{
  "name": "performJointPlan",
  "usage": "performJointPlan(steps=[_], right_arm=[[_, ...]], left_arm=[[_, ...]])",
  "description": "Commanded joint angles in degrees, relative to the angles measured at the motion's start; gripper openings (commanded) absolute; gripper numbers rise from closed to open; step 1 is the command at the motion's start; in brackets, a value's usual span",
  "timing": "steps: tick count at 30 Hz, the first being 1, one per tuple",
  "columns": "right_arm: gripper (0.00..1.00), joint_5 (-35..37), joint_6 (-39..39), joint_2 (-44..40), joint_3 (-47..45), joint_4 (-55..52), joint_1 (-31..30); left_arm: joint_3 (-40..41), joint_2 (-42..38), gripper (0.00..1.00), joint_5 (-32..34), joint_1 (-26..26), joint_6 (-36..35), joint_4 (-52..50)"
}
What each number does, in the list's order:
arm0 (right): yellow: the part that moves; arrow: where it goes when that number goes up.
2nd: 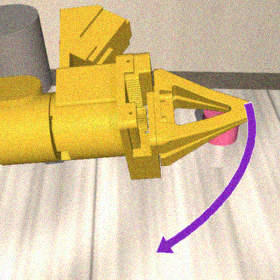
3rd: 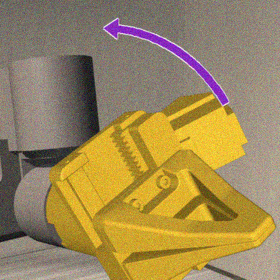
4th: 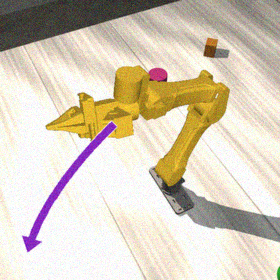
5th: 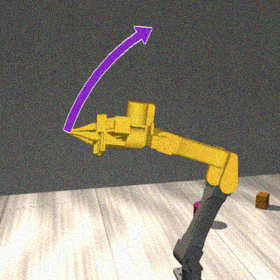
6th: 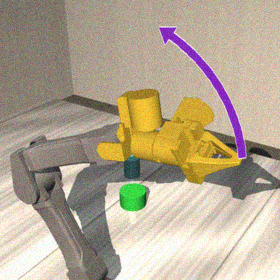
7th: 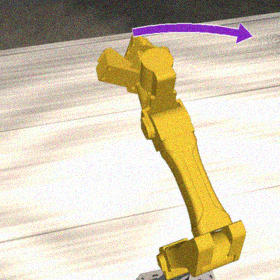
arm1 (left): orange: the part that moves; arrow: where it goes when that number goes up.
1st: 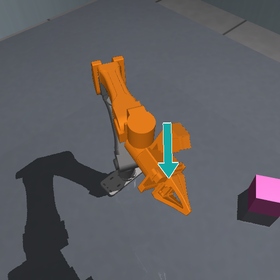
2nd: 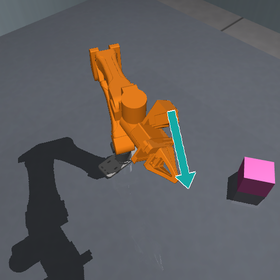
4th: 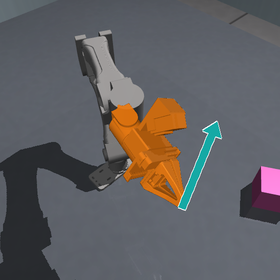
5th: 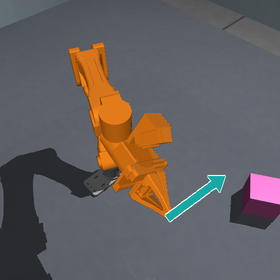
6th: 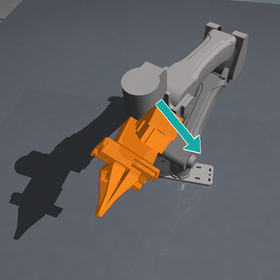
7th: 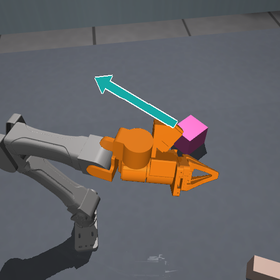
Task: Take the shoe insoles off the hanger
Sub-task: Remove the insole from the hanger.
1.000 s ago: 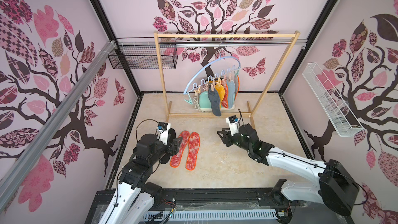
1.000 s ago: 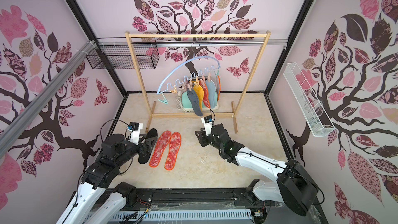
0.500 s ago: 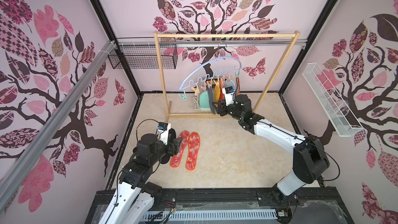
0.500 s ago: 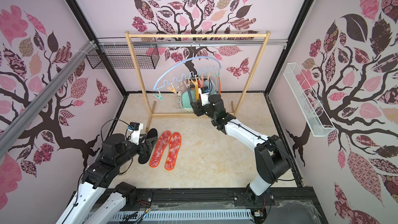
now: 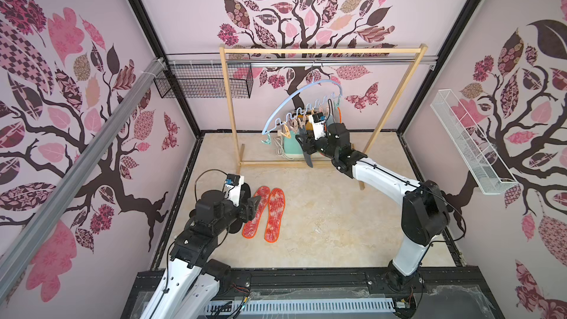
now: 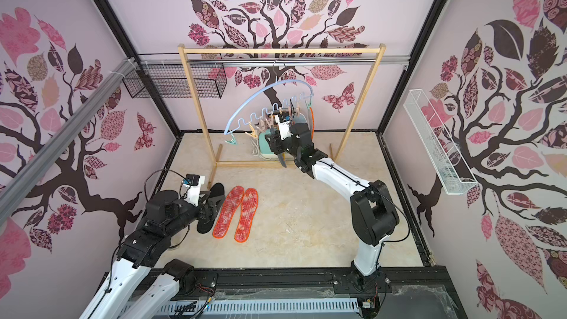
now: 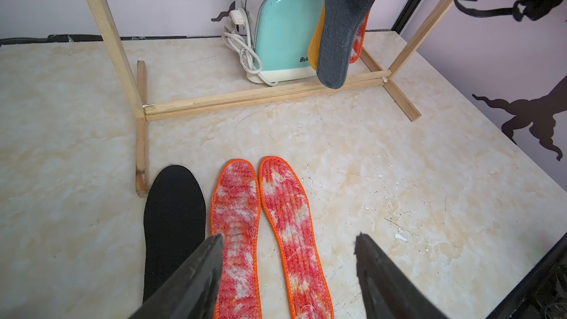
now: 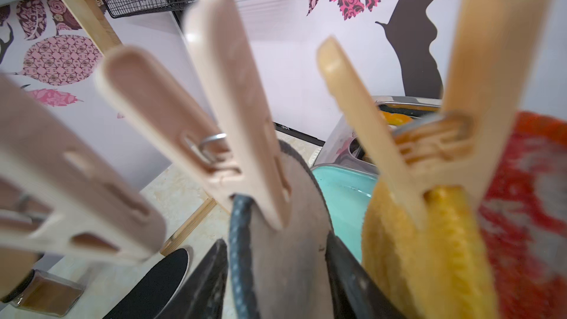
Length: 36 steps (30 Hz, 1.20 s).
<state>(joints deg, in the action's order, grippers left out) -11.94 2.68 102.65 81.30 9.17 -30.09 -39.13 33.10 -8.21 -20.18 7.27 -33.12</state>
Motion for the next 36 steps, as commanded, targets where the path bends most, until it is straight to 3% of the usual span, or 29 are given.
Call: performJointPlan(steps=[1,22,36], right_arm=[[0.51,-1.48,0.46,2.55,1.84,0.80,1.40],[0.43,-12.43,3.60,11.58,-1.82,11.50,3.02],[0.37,-13.73,6.20,14.28,-5.94,16.53,3.14]], left_arm=[[-0.47,0.03,0.72,-0.84,-0.03,-0.72,0.33],[-0.46,0.47,0.72,-0.67,-0.05,-0.85,0.08],[-0.42,0.69,0.72,-0.67,-0.09,-0.86,-0.02]])
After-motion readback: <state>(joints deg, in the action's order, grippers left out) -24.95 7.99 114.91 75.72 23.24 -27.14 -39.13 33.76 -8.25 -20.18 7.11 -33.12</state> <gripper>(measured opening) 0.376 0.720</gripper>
